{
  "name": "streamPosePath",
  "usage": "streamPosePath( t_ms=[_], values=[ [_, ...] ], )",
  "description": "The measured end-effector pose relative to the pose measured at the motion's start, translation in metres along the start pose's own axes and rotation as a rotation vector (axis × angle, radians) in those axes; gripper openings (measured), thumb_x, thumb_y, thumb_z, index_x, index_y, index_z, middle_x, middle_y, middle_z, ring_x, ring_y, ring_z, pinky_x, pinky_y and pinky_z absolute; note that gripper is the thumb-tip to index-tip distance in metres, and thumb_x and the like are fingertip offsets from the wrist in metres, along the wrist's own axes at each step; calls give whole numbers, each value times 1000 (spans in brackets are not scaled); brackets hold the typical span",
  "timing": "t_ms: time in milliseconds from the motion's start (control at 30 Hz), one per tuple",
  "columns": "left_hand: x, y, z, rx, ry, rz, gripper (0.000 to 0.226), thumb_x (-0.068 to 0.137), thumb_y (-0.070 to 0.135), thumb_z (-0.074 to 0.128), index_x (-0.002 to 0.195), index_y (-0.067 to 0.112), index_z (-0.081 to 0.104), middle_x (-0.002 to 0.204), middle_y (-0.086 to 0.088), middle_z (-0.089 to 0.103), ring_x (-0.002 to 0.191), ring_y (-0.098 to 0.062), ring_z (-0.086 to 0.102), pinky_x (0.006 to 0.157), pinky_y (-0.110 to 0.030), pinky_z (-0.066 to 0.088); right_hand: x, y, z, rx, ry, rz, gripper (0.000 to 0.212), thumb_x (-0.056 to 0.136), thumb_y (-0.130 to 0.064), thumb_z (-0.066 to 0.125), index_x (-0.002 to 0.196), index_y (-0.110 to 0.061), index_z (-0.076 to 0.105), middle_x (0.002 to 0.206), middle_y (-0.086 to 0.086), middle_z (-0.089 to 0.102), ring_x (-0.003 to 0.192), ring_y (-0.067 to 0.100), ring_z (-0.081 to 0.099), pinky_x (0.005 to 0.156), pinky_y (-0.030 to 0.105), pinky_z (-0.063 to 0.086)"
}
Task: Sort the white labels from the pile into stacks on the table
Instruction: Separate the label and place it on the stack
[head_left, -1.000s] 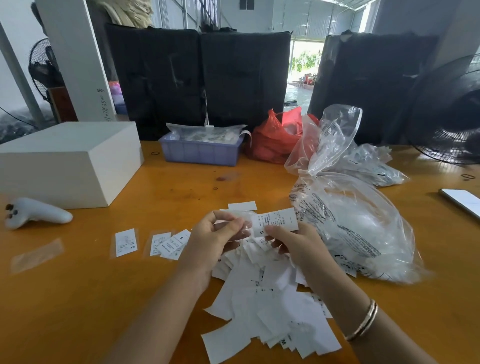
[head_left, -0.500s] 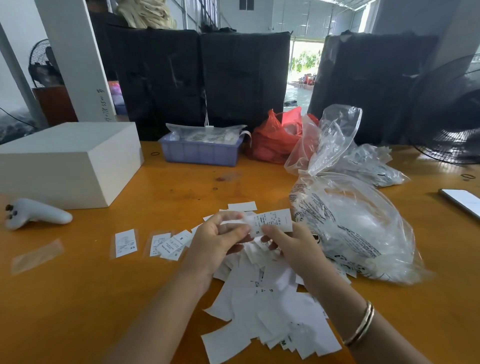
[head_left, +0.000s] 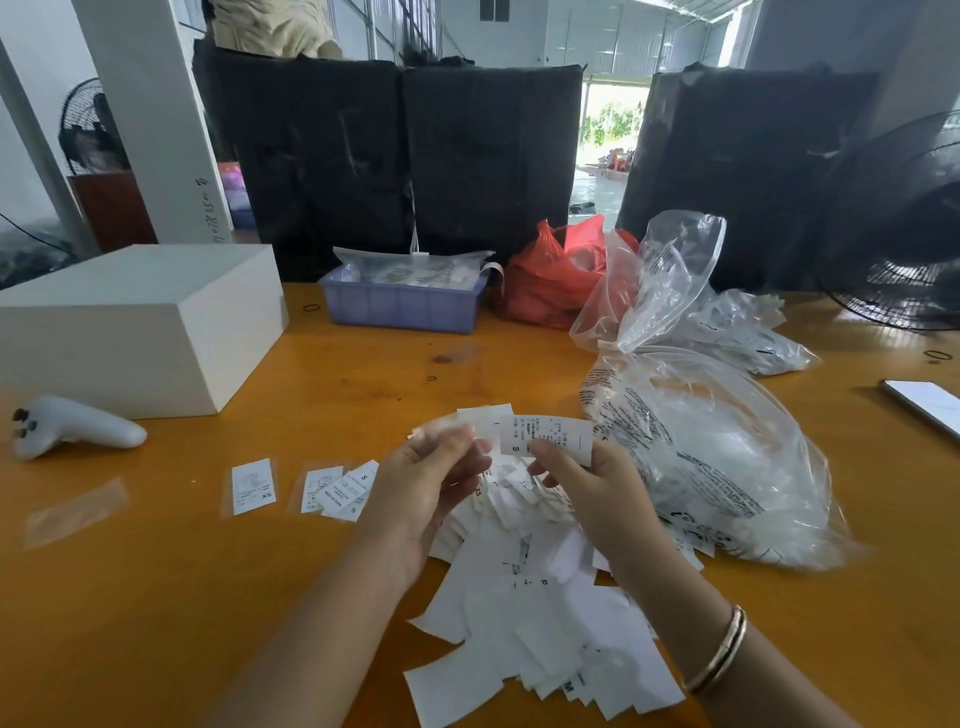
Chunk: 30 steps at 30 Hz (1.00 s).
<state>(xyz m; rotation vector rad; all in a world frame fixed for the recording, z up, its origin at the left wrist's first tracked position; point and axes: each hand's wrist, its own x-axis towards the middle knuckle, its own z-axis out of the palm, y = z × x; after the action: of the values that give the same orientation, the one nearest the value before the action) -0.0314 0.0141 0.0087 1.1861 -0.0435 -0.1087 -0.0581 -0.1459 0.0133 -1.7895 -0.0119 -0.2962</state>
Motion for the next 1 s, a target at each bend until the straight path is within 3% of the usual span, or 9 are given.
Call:
streamPosePath(
  t_ms=[200,333,467,633,767,900,1000],
  values=[
    [-1,-1,0,45,-7,-4,16,69,37,70,74,25,79,85,-3,76,77,-10,72,58,-16,53,0,1,2,-16,-3,41,22,89,-24,63,75,-9,69,80,25,65,62,17,53,60,30,41],
    [-1,-4,0,138,-3,3,10,82,25,70,90,19,72,85,-2,76,81,-13,73,59,-16,53,1,2,1,-21,11,49,24,90,-24,63,80,-2,69,80,26,65,63,18,53,61,31,41],
    [-1,-3,0,183,-26,11,15,82,23,71,96,19,69,85,-1,76,82,-14,73,62,-18,55,0,1,1,-16,14,47,22,90,-23,63,78,-6,70,76,19,67,62,15,55,60,29,43],
    [-1,-2,-1,197,-33,26,10,85,26,68,91,18,70,90,3,76,85,-10,72,71,-24,50,2,3,0,59,34,115,20,89,-23,63,71,-14,68,58,-6,66,50,0,56,46,12,42],
    [-1,-3,0,202,-18,34,12,83,27,68,89,18,71,89,4,76,83,-9,72,72,-26,49,2,2,1,94,15,158,19,88,-21,64,71,-15,67,58,-6,67,48,0,56,44,11,41],
    [-2,-2,0,177,-27,59,8,72,35,70,76,29,74,89,2,75,83,-10,72,68,-22,51,1,1,3,76,-19,166,18,87,-22,65,70,-18,69,63,-3,69,51,2,58,48,16,43],
    [-2,-1,0,144,-14,83,11,66,38,70,74,32,73,90,3,75,84,-10,71,65,-20,51,1,0,3,69,4,165,18,87,-20,65,69,-17,69,60,-5,69,49,0,57,47,13,43]
  ],
)
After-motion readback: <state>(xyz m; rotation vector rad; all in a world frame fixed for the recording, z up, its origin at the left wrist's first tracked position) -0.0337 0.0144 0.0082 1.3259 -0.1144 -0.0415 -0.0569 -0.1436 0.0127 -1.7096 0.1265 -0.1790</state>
